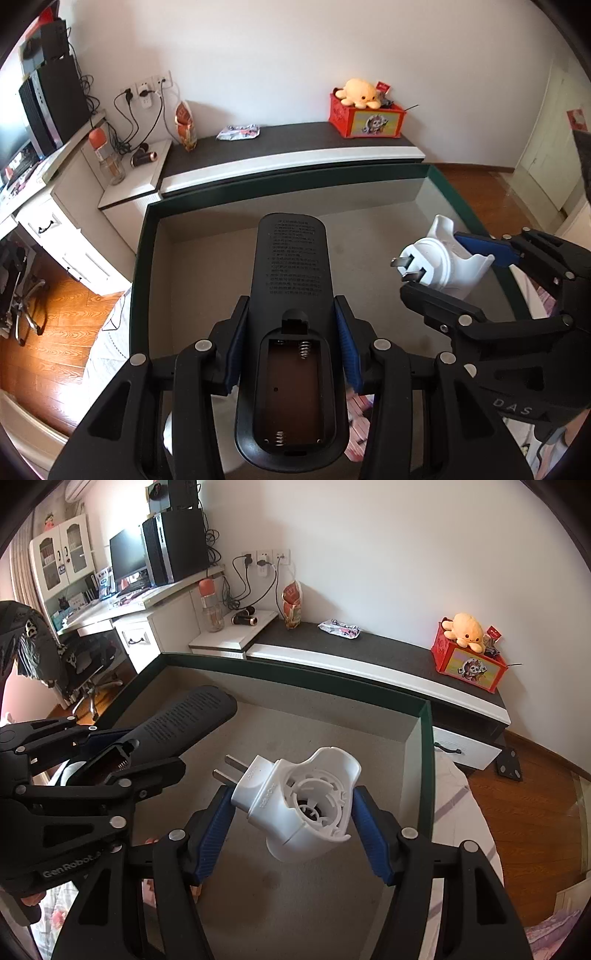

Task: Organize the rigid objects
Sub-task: 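Lower the black remote into the box and open the left tool, then lower the white plug adapter into the box and open the right tool, then withdraw both tools from the box back over the bed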

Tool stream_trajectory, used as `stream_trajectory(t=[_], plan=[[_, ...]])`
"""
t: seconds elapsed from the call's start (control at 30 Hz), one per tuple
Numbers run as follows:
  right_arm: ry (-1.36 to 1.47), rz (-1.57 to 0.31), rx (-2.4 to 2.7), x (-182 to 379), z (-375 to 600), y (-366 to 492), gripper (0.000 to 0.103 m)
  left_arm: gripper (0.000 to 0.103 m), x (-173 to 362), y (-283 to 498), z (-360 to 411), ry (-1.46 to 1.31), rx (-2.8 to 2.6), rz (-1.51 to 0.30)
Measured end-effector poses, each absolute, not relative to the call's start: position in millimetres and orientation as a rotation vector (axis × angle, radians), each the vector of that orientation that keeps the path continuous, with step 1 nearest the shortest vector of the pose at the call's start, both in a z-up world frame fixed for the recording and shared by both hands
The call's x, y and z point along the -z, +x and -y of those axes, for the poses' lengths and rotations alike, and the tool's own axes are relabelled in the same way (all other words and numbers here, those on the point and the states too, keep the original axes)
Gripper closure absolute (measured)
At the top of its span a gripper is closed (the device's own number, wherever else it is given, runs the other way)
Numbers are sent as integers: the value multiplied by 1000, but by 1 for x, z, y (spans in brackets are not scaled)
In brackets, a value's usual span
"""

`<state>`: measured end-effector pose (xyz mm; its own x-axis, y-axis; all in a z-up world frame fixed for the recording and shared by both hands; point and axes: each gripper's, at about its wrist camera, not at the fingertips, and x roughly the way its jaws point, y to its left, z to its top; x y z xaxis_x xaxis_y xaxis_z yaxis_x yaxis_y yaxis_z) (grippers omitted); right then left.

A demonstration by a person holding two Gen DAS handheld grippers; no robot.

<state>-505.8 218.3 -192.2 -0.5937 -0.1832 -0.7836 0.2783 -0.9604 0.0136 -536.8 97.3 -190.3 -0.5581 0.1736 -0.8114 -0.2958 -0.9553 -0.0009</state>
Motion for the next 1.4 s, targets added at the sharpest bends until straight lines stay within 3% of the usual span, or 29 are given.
stream_trajectory(t=[0.17, 0.43, 0.67, 0.73, 1.17, 1.27, 1.3, 1.4], plan=[[1288, -173, 2574, 198, -217, -515, 37, 57, 197, -541, -95, -1327, -2576, -198], [1342, -202, 2595, 200, -215, -519, 37, 18, 192, -529, -80, -1277, -2664, -190], [1389, -319, 2658, 202, -206, -517, 35, 16, 183, -518, -73, -1242, -2691, -211], [1370, -328, 2672, 198, -206, -513, 20, 14, 180, -513, -72, -1229, -2695, -214], [1210, -228, 2720, 154, -208, -455, 20, 9, 137, -454, -56, -1097, -2748, -186], [1131, -207, 2740, 139, -212, -426, 9, 5, 124, -427, -47, -1038, -2767, -148], [1110, -198, 2744, 135, -213, -419, 0, 4, 120, -417, -44, -1020, -2775, -141], [1027, -151, 2757, 120, -218, -388, 0, 1, 108, -388, -37, -956, -2778, -106]])
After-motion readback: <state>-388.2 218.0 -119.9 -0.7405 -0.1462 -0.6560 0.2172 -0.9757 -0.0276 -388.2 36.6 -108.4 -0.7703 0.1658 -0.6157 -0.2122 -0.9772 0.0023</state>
